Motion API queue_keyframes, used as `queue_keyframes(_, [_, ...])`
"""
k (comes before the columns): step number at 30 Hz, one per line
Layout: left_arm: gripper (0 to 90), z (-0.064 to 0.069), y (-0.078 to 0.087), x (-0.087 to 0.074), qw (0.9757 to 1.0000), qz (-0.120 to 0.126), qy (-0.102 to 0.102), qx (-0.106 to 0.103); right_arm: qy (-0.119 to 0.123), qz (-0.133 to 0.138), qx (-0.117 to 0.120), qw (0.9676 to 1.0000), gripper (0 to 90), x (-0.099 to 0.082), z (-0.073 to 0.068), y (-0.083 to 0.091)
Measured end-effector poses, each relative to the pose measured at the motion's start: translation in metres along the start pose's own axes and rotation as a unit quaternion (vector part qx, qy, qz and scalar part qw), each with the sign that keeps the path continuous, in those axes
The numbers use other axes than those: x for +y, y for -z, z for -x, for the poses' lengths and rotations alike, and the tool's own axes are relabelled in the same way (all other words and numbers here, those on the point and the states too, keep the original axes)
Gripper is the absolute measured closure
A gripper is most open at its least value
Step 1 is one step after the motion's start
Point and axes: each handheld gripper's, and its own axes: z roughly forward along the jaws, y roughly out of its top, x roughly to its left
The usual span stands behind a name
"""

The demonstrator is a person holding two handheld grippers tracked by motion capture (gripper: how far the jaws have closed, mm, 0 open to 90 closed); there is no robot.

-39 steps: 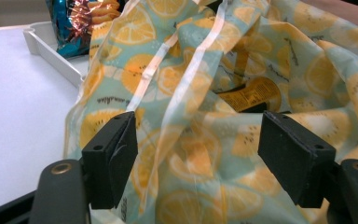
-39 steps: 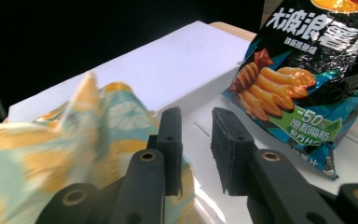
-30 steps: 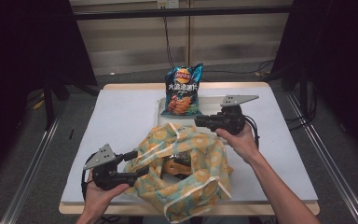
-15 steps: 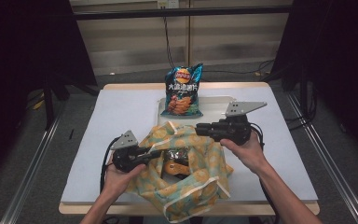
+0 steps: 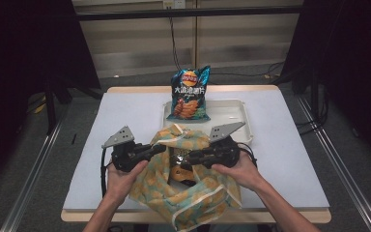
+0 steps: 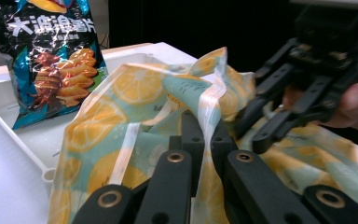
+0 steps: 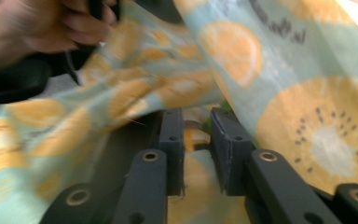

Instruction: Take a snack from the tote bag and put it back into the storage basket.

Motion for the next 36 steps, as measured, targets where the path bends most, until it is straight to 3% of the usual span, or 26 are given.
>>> queue_keyframes(4, [89.0, -0.006, -0.007, -0.001, 0.9998, -0.010, 0.007, 0.013, -0.012, -0.007, -0.013, 0.9998, 68.0, -0.002, 0.012, -0.012])
queue_keyframes(8, [87.8, -0.010, -0.014, 0.000, 0.9996, -0.022, 0.006, 0.016, -0.013, 0.006, -0.011, 0.9998, 66.9, 0.003, 0.014, -0.017])
queue_keyframes(14, [84.9, -0.020, -0.020, -0.002, 0.9991, -0.022, 0.012, 0.034, -0.021, 0.008, -0.055, 0.9982, 62.5, 0.007, 0.032, -0.024])
queue_keyframes(18, [74.7, -0.019, -0.018, -0.004, 0.9987, -0.030, 0.004, 0.040, -0.029, -0.003, -0.087, 0.9958, 57.9, -0.001, 0.044, -0.027])
queue_keyframes(23, [67.2, -0.023, -0.018, -0.008, 0.9981, -0.037, 0.001, 0.050, -0.041, 0.017, -0.116, 0.9923, 52.1, -0.008, 0.052, -0.018])
queue_keyframes(30, [67.5, -0.023, -0.022, -0.011, 0.9976, -0.044, 0.000, 0.053, -0.044, 0.015, -0.143, 0.9886, 40.3, -0.011, 0.062, -0.011])
queue_keyframes(36, [78.6, -0.023, -0.024, -0.011, 0.9981, -0.048, -0.003, 0.038, -0.059, -0.003, -0.146, 0.9875, 26.1, -0.019, 0.071, -0.023])
